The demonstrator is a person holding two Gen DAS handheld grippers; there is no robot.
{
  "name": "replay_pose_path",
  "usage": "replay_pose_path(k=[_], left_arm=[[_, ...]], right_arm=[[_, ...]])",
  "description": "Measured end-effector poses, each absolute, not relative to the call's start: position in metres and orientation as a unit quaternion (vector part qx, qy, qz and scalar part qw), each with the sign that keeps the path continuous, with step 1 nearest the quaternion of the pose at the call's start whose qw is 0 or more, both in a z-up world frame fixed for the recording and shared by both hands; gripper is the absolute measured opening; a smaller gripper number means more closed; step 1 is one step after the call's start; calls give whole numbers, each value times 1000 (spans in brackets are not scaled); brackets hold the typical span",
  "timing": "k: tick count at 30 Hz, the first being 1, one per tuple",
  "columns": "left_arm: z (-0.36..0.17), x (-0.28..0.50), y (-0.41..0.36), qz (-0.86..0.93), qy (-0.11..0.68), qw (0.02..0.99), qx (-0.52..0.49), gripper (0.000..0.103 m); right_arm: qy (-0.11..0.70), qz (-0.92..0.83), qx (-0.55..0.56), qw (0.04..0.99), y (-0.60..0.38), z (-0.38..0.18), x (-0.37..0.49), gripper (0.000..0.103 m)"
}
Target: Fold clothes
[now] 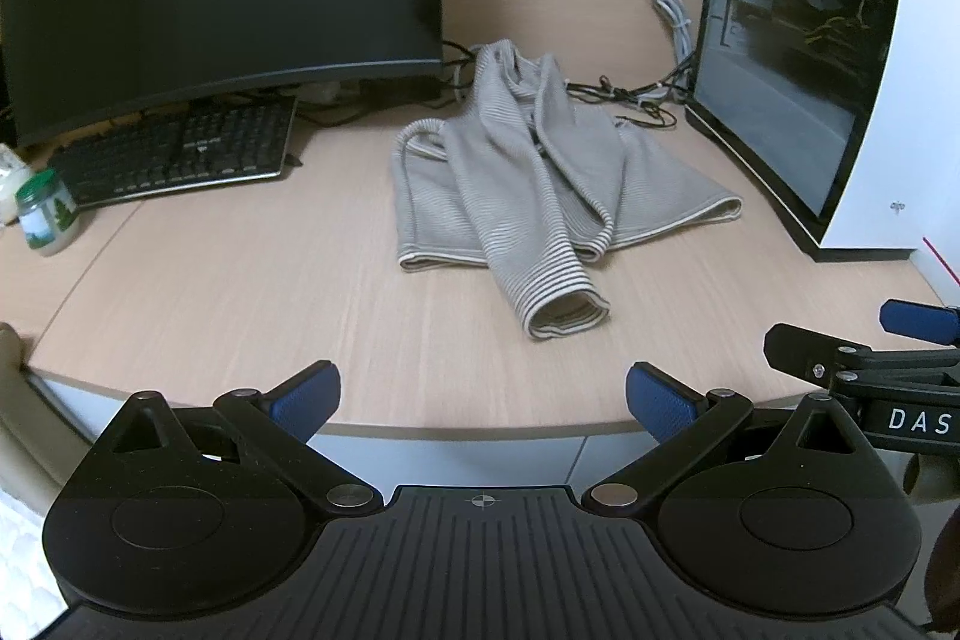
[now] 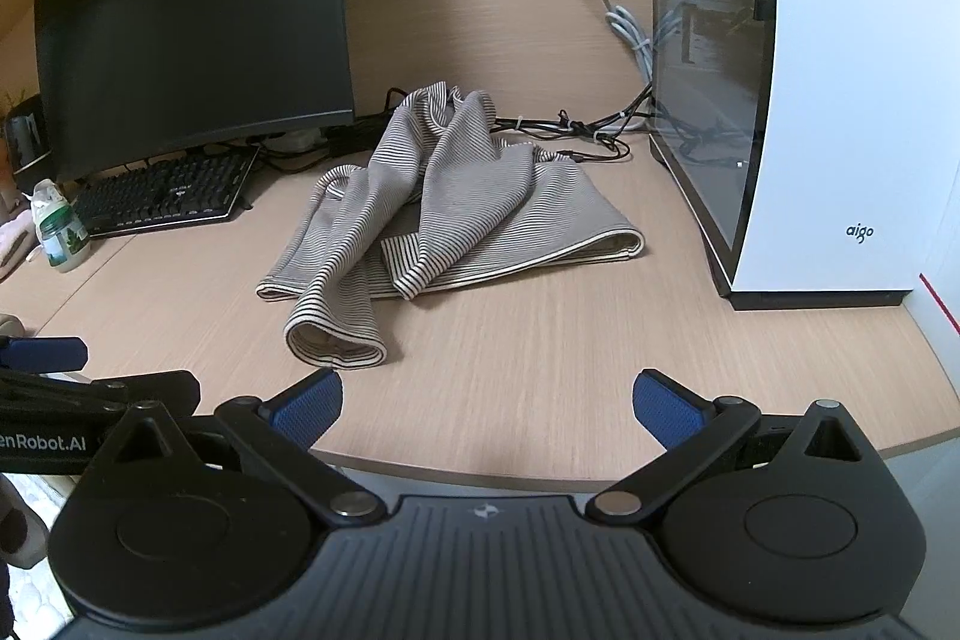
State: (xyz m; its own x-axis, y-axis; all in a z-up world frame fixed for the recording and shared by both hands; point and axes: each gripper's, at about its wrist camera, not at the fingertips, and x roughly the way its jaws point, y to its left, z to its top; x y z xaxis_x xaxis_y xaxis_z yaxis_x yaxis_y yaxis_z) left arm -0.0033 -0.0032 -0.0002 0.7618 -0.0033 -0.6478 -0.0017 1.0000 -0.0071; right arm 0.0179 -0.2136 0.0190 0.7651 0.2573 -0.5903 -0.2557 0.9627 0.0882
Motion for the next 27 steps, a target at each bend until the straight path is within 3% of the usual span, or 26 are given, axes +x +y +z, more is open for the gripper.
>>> replay_pose_path(k=[27], left_arm=[[-1,2,0,-2,354,935,-8,103]], right_arm=[[319,138,6,938,-214,14,21,103]])
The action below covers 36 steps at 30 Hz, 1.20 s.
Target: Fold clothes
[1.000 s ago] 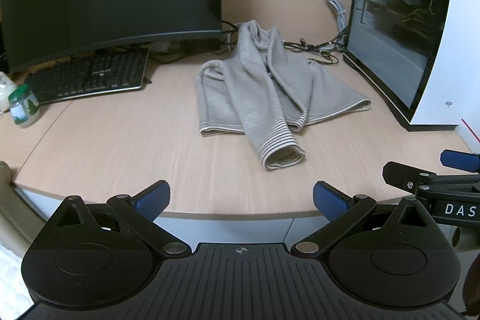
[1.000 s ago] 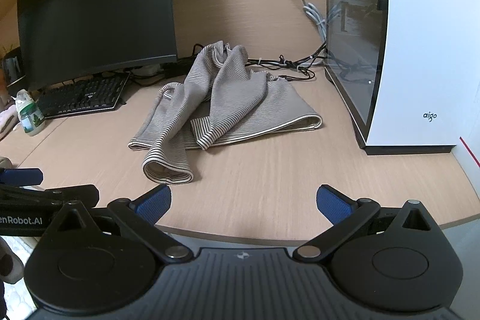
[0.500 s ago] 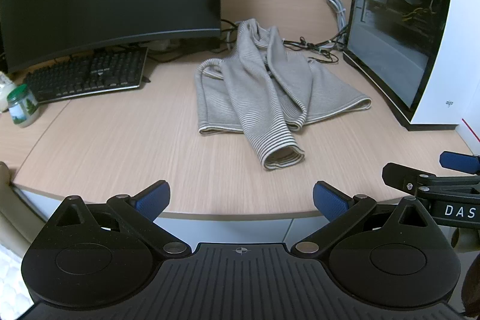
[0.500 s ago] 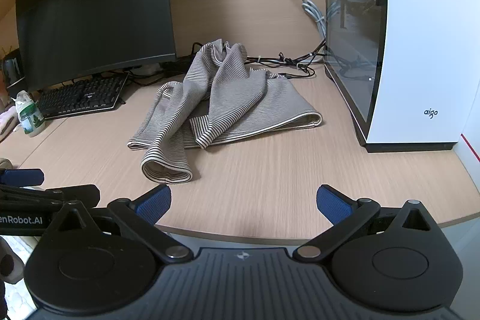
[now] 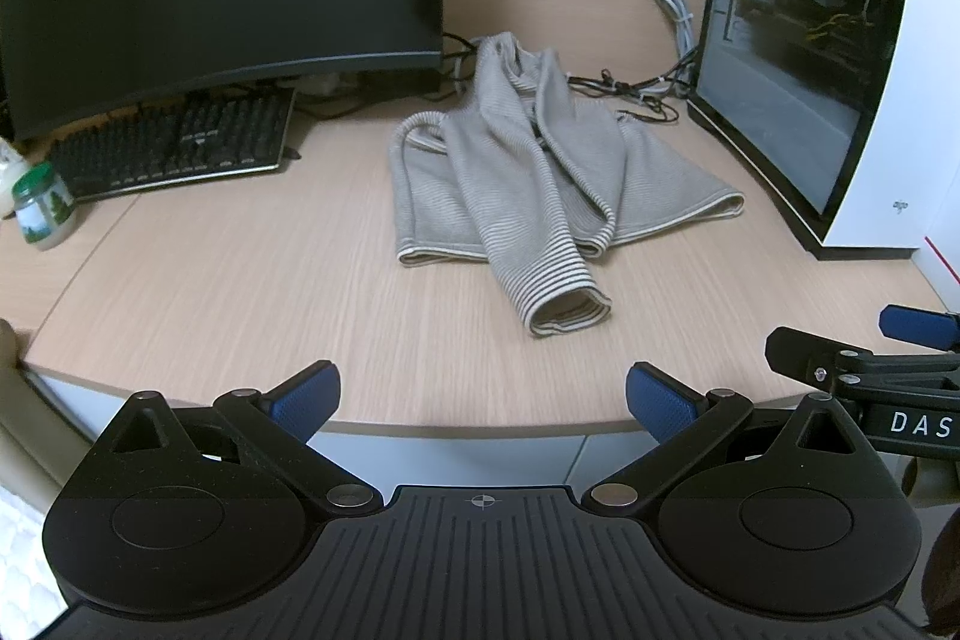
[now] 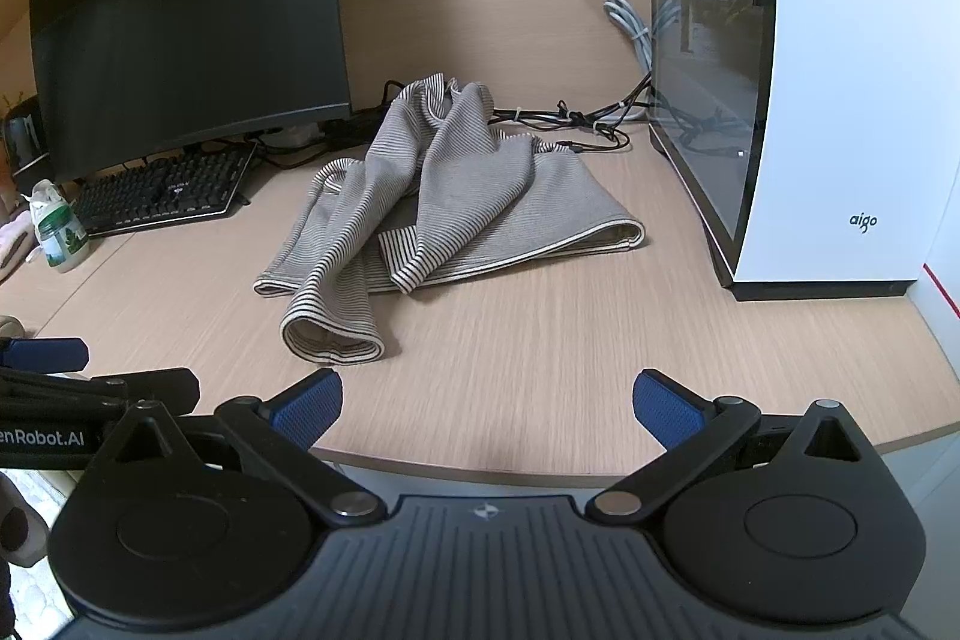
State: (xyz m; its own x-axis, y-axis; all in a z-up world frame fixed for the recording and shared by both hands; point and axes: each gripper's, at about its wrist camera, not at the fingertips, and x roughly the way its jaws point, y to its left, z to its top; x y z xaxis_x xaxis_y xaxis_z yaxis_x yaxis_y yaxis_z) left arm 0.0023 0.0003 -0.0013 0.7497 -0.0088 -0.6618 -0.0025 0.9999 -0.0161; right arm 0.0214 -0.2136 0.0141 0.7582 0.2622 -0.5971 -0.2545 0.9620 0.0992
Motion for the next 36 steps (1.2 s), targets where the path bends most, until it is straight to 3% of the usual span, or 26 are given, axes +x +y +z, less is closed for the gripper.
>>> replay_pose_path(k=[36], left_arm=[[-13,39,35,-15,383,923,-24,103]], right_arm=[[353,108,41,928,-209,3,66,103]])
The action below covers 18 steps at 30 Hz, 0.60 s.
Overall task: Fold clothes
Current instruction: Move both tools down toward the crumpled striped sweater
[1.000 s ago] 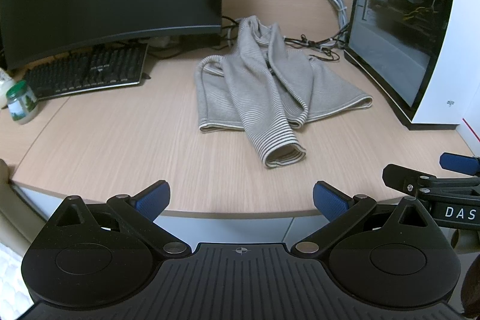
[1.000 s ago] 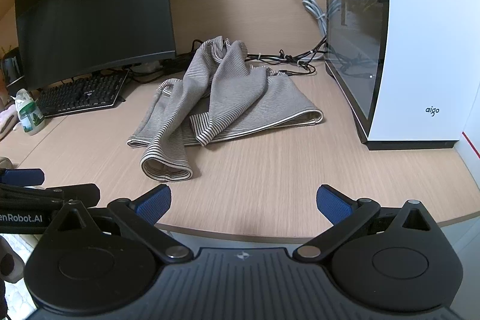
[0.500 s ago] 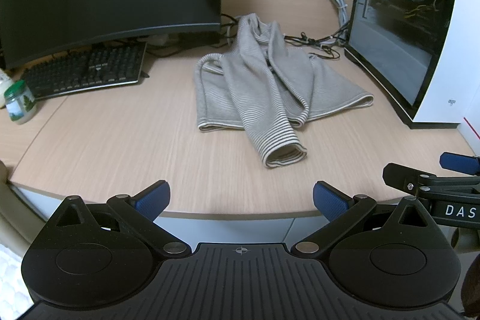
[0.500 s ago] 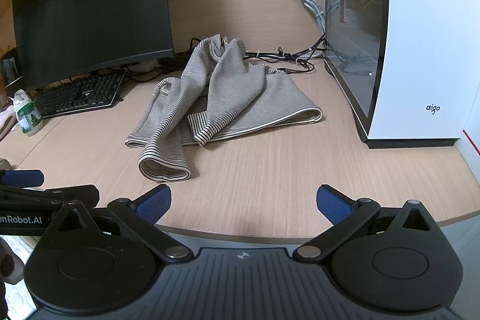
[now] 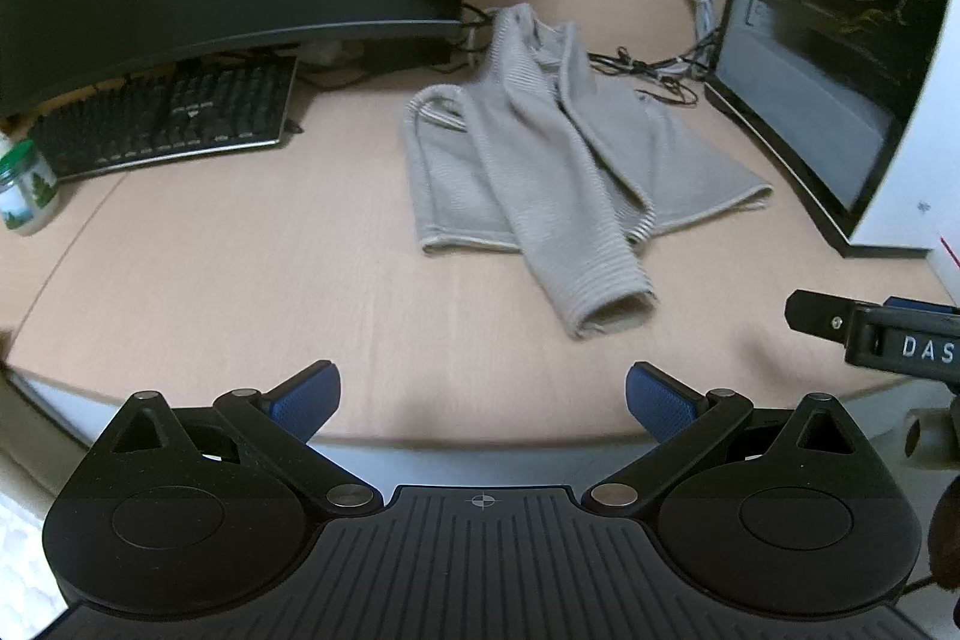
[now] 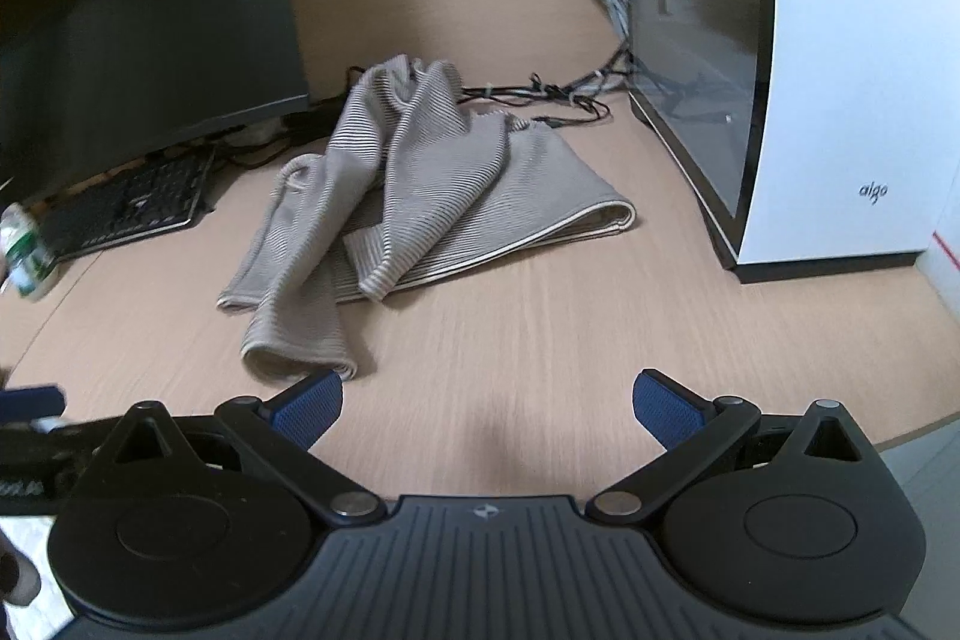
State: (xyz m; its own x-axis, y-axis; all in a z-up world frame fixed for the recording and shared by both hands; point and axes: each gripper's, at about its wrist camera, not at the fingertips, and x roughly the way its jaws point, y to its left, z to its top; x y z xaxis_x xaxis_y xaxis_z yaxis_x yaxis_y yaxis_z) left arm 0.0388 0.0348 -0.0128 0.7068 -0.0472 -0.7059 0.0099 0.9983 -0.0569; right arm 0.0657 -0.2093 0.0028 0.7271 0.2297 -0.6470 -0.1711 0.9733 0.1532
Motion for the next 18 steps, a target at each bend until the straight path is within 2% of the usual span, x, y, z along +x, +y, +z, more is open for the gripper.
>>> replay_pose_path(k=[7,18], left_arm=[[-15,106,54,-93,409,903,-93,103],[-21,223,58,-200,433,873,-104,103]], right_arm=[[367,87,27,926,-177,2,112,103],[419,35,58,905,-148,3,202,103]])
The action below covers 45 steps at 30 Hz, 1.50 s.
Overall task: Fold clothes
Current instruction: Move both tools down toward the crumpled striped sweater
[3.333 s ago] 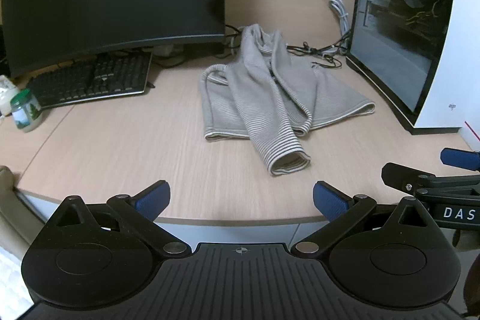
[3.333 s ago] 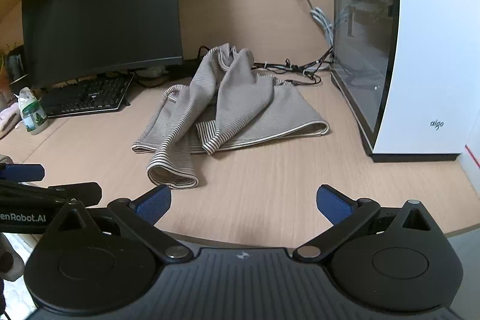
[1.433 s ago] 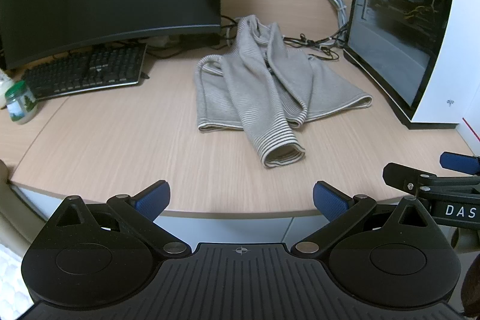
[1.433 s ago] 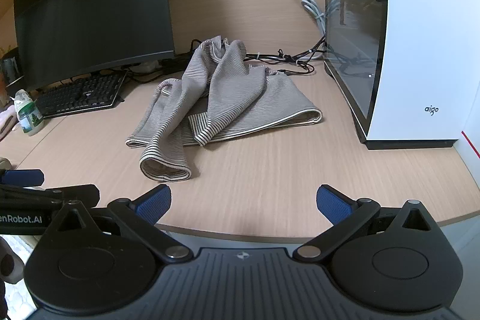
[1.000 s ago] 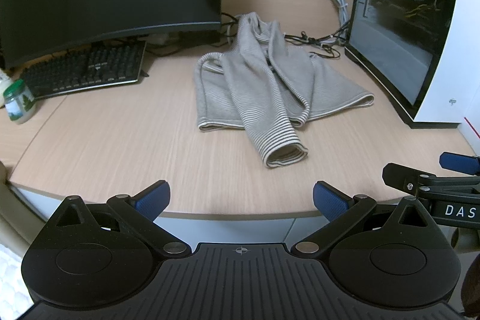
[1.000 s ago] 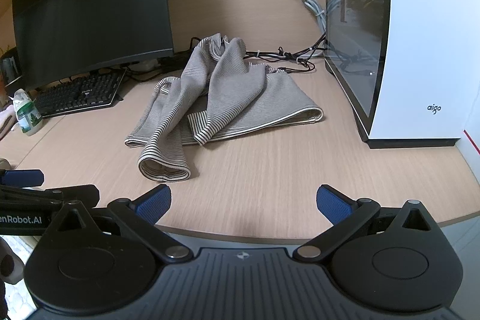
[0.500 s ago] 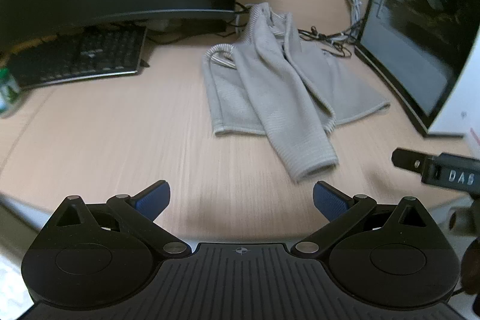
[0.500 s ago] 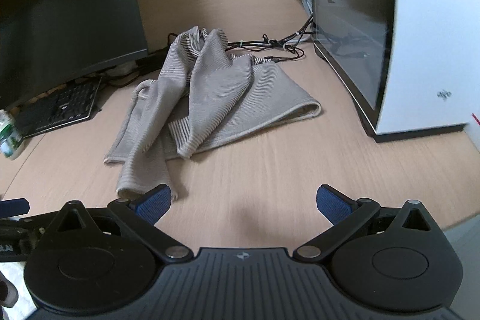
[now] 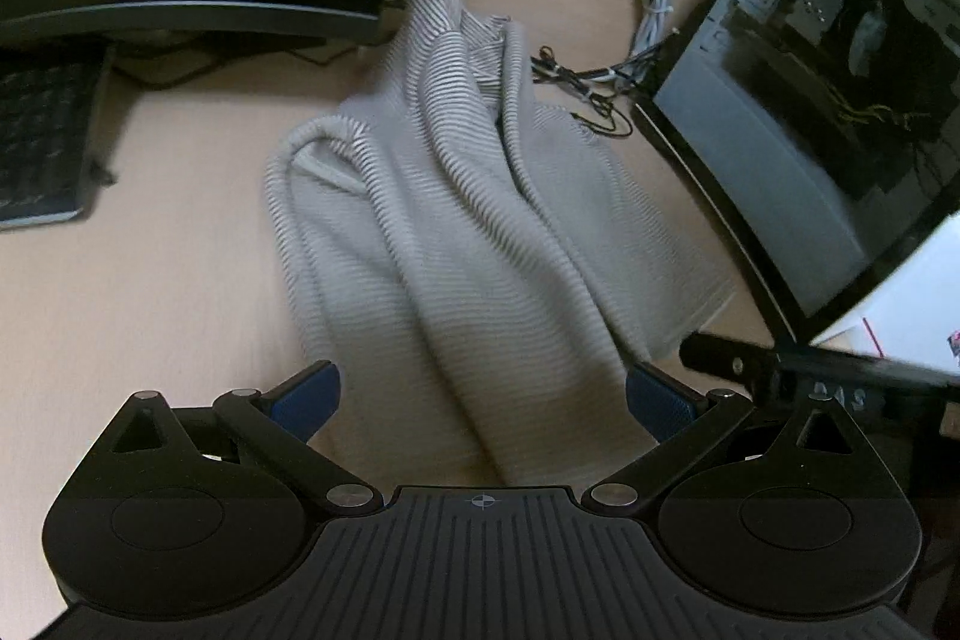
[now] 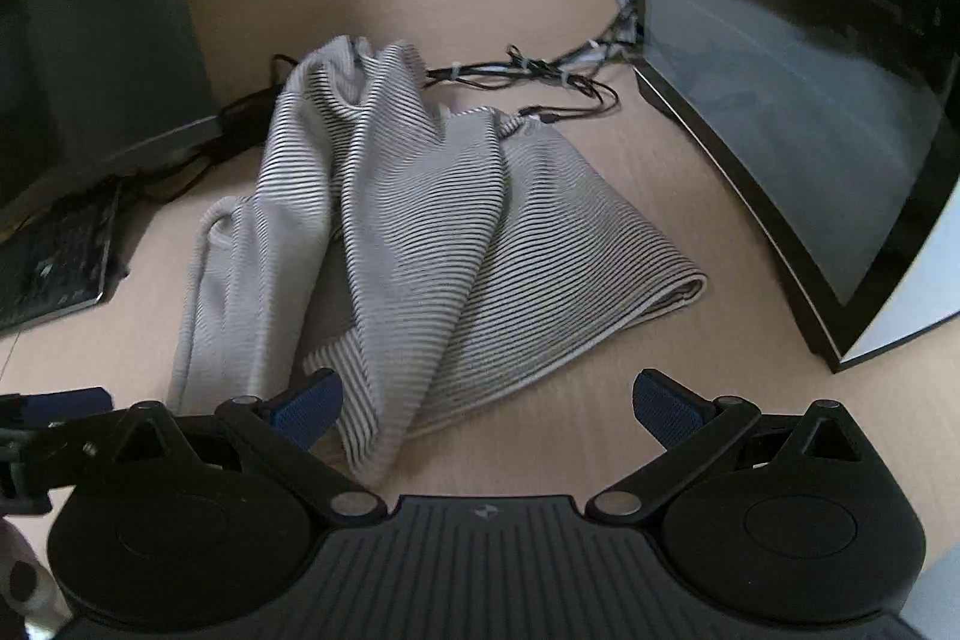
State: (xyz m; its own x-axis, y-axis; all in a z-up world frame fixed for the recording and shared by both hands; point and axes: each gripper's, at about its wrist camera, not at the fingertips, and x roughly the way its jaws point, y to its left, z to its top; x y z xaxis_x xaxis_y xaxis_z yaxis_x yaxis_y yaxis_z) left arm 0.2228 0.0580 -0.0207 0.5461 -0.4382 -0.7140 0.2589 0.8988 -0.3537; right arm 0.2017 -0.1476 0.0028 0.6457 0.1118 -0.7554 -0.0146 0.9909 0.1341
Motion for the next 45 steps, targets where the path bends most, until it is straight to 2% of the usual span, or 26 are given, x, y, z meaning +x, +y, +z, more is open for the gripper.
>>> replay_pose_path(k=[9,13,21,25,36,40,43,44,45], left_arm=[[-41,293,41,-204,449,861,-127,103],[-57,311,37,-179,469,855,-130,103],[-60,306,23,-164,477,860,-80,103],[-58,296,27,-163,483,857,-77,103],[-50,198,74,-252,538,796,-114,103],[-35,196,88,-254,542,785,-158,103],[-18,196,73,-276,525,794,-132,103],[-13,195,66,-284,520,798,-116,100],[-11,195,56,-280,516,805,-83,89]], right_arm=[[460,14,61,886,-168,-9,232,103],[448,49,56,891,-175,-13,261,103],[466,142,112,866,-181,-47,343,103],[467,159,95,865,-181,-48,332,103],[496,142,79,853,-184,-46,217,103],[502,134,89,850,-179,-43,197,103],[497,120,115,852,-180,-40,198,103],[496,115,124,852,-180,-39,200,103],[495,111,130,852,-179,-39,202,103]])
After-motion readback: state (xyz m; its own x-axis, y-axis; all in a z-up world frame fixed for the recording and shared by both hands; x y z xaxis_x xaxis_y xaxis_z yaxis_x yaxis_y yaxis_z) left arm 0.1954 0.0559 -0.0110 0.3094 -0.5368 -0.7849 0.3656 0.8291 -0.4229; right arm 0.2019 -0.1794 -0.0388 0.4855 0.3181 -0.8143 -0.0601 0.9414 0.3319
